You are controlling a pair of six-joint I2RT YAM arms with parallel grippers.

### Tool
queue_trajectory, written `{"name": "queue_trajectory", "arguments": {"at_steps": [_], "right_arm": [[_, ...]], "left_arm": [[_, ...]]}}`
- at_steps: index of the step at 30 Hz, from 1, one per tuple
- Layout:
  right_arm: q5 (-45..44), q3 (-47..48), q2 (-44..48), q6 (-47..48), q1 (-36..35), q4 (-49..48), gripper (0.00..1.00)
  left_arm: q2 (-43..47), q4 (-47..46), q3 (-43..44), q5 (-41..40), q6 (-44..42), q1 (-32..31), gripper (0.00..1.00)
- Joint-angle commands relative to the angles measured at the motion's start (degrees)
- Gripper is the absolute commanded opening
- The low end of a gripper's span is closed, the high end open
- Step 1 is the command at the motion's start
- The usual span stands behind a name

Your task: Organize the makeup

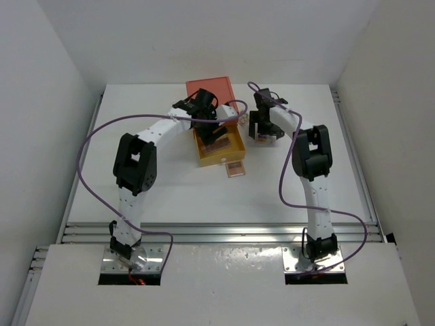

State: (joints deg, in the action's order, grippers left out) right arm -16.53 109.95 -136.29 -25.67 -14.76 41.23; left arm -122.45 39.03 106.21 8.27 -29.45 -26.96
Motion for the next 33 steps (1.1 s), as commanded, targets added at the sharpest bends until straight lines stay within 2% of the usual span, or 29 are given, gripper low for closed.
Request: {"name": "queue_trajectory", "arguments": {"at_steps": [1,6,10,15,18,19,22,25,27,33], "right_arm": [[-4.12,-1.05,1.46,1.59,-1.14,0.17,0.99],[-2.55,-0.61,0.24,1.85,-0.44,1.48,0.97],[2.20,-1.14,-1.26,-3.57,0.79,3.32,0.97],[4.49,-8.06,0.85,-5.70,1.58,-0.88,0.87],[8.18,-10.10,1.55,-6.06,2.72,-4.67,0.62],[8.79,-10.19,2.25,-5.71,3.16,-5.11,0.49],[8.45,-12.47,3.75,-2.90,3.34,-7.03,0.35],[8.88,-14.76,7.87,0.53,3.25,-9.15,0.25],[9.41,-16.42,12.53,2.11,2.81,-11.52,0.22],[10.46,-19.15,23.77,6.25,-3.07,-18.19,0.21]], "left_arm": [[3.45,-1.94,-0.31,-0.63,0.89,-0.20,0.77],[3.45,-1.94,-0.31,-0.63,0.89,-0.20,0.77],[3.98,-1.94,-0.31,-0.63,0.89,-0.20,0.77],[4.50,-1.94,-0.31,-1.15,0.89,-0.20,0.77],[5.03,-1.94,0.22,-1.15,0.89,-0.20,0.77],[5.03,-1.94,0.22,-1.15,0.89,-0.20,0.77],[5.65,-1.94,0.75,-1.15,0.18,-0.20,0.77],[6.70,-1.94,0.75,-1.68,0.18,-0.20,0.77],[6.70,-2.46,1.36,-1.68,1.66,0.41,0.77],[6.70,-2.46,6.36,-2.64,13.16,3.22,0.77]]}}
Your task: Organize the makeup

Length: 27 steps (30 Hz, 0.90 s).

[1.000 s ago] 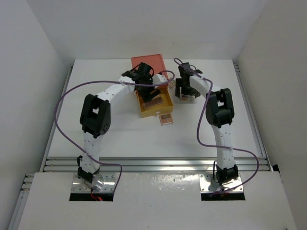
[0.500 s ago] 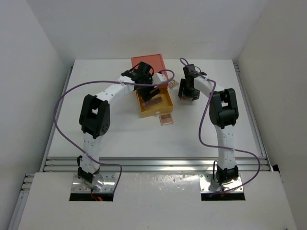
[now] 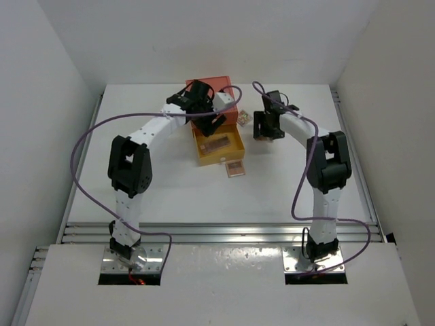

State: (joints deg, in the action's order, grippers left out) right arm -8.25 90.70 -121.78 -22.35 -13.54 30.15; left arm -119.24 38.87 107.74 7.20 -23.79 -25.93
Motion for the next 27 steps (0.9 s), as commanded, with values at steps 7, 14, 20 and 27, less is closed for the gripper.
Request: {"name": "queue_trajectory", "arguments": {"at_steps": [7,14,20,27], "right_arm": [[7.81,-1.58,9.56,3.28,-15.02,-12.31,0.21],[6.67,0.71,2.52,-1.99,-18.54,-16.61,0.21],[2.37,7.73,-2.59,-2.62,-18.71,-17.23,0.18],[0.60,6.60,-3.21,-3.75,-18.54,-15.13,0.46]], "left_arm": [[4.10,-4.07,8.71,-2.10,21.83,7.56,0.77],[5.69,-4.07,6.35,2.29,22.03,9.41,0.77],[6.21,-4.07,4.50,3.43,21.51,9.94,0.77],[6.21,-4.07,3.36,4.48,20.98,9.94,0.77]]}}
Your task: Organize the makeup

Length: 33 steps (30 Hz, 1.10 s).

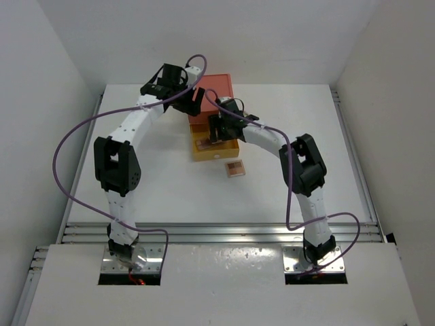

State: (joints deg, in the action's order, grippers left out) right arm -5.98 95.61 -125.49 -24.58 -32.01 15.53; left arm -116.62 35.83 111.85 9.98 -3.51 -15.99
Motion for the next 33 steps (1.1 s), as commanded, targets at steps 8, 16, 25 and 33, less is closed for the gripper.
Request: {"name": "queue_trajectory", "arguments": {"at_steps": [8,16,25,33], "right_arm": [[1.14,3.87,-0.89,-0.47,-0.16,0.64,0.90],[2.73,5.64,0.06,2.86,-0.42,1.26,0.96],[2.29,2.82,4.38,7.35,-1.91,-3.49,0.16],[0.62,3.87,1.58,3.14,-2.18,1.26,0.00]], "left_arm": [[3.59,-1.03,-0.76,2.24,-1.15,-0.01,0.77],[3.59,-1.03,-1.29,2.24,-2.20,-0.01,0.77],[3.59,-1.03,-1.29,2.24,-2.73,-0.01,0.77],[3.59,-1.03,-1.29,1.71,-3.26,-0.01,0.77]]}}
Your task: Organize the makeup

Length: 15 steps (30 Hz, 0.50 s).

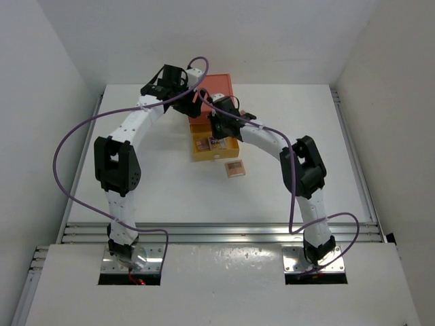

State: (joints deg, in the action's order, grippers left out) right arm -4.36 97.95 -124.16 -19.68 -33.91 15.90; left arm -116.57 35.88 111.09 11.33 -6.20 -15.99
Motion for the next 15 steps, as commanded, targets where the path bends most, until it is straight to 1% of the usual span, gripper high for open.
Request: {"name": "queue_trajectory", "arguments": {"at_steps": [1,2,4,5,6,15], "right_arm": [[-0.65,3.19,-0.81,-2.20,-0.10,1.93,0.00],[-0.21,5.12,-3.87,-2.20,0.07,3.86,0.00],[0.05,8.03,-6.43,-1.59,0.16,6.84,0.00],[0.23,9.09,-9.58,-0.98,0.16,7.56,0.00],[0.32,10.67,-10.22,-0.80,0.16,8.17,0.00],[0.58,11.82,-11.45,-0.62,0.51,7.74,0.00]], "left_arm": [[3.55,-1.07,-0.52,0.36,-0.57,-0.01,0.77],[3.02,-1.07,-0.52,0.36,-0.57,-0.01,0.77],[3.02,-1.07,-0.52,0.36,-0.57,-0.01,0.77],[3.02,-1.07,-0.52,0.36,-0.57,-0.01,0.77],[3.02,-1.07,-0.52,-0.17,-0.57,-0.01,0.77],[3.02,-1.07,-1.05,-0.17,-0.57,-0.01,0.77]]}}
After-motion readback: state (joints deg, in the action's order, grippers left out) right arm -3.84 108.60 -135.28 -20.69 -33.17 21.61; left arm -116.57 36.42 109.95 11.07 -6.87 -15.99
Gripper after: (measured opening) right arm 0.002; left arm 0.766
